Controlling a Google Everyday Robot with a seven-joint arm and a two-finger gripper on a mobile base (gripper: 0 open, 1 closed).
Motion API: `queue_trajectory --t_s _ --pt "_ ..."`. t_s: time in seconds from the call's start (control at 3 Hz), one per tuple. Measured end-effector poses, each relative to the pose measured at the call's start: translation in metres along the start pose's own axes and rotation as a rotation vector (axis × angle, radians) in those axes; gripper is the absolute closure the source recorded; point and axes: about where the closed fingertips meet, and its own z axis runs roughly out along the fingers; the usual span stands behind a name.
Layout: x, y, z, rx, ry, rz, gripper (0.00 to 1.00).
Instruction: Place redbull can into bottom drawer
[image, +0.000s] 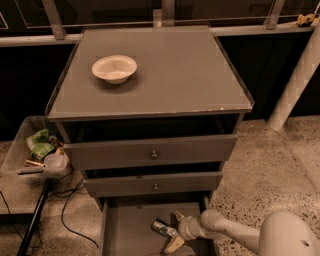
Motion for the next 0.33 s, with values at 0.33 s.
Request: queue_trajectory --t_s 0.33 --pt "0.0000 0.0000 0.0000 0.000 0.000 0.000 0.00"
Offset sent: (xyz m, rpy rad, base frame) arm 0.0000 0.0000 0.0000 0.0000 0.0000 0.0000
